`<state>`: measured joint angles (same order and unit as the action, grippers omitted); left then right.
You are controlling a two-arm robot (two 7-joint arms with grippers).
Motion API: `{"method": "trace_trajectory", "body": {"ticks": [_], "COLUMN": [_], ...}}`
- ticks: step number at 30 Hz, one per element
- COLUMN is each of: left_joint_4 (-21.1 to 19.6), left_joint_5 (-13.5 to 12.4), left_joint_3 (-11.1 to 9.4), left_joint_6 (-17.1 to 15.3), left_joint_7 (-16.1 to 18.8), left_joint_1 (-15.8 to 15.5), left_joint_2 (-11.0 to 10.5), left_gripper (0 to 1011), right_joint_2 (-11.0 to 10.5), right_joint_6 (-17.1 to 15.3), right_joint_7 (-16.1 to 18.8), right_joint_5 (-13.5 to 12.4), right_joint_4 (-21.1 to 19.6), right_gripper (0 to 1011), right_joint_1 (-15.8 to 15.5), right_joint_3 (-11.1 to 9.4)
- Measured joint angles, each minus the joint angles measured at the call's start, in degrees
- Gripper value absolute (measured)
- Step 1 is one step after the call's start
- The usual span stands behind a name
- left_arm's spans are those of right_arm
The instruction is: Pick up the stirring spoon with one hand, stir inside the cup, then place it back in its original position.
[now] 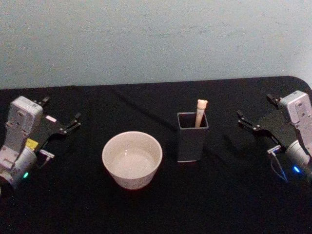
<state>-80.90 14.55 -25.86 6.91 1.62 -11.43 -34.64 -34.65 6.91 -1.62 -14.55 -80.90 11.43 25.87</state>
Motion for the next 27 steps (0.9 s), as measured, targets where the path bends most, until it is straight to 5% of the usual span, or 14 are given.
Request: {"method": "trace_trajectory", "body": {"ticks": [27], "left_joint_4": [0.0], "left_joint_5": [0.0], "left_joint_3": [0.0], "left_joint_6": [0.0], "left_joint_7": [0.0], "left_joint_1": [0.0], "left_joint_2": [0.0], "left_gripper": [1001], "right_joint_2": [0.0], "right_joint_6": [0.0], "right_joint_7": [0.0], "right_joint_5": [0.0], "right_joint_4": [0.0], "right_gripper": [1002], "right_joint_1": [0.0], "right_joint_3": [0.0]}}
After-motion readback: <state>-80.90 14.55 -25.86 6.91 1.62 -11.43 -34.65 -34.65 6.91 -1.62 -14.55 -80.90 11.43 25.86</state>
